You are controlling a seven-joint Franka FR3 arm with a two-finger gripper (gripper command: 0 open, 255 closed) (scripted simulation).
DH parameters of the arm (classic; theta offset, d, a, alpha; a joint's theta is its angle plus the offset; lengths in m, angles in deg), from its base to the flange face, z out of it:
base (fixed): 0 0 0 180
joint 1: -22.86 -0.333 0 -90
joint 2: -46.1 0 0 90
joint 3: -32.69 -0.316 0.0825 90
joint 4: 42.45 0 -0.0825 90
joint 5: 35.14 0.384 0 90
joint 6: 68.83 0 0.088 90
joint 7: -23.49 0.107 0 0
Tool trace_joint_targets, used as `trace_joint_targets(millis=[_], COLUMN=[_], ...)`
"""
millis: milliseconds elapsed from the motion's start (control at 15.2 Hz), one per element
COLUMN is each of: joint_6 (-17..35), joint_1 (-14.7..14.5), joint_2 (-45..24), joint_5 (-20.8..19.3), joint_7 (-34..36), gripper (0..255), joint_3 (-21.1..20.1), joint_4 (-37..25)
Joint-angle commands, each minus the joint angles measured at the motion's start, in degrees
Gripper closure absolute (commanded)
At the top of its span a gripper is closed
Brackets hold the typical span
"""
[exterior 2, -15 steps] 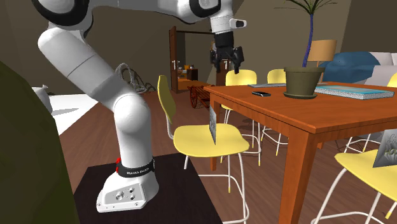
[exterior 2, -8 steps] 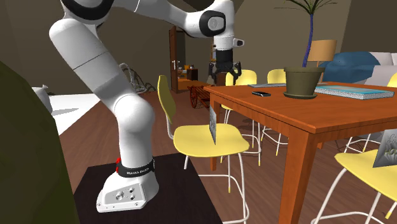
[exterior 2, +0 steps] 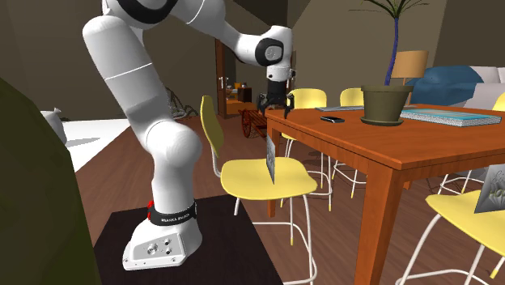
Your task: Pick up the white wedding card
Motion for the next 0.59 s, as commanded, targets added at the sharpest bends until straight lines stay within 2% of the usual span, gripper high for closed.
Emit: trace_joint_targets(millis=[0,132,528], joint_6=[0.9,1.7,6.4], joint_1=[-2.2,-4.0,-4.2], joint_2=[-1.6,-3.0,-4.6], joint_5=[1.1,2.1,2.9], joint_7=[-4.9,-9.1,-10.3], gripper=[0,0,0], joint_3=[-0.3,-0.7,-0.7], joint_4=[0.3,0.6,3.8])
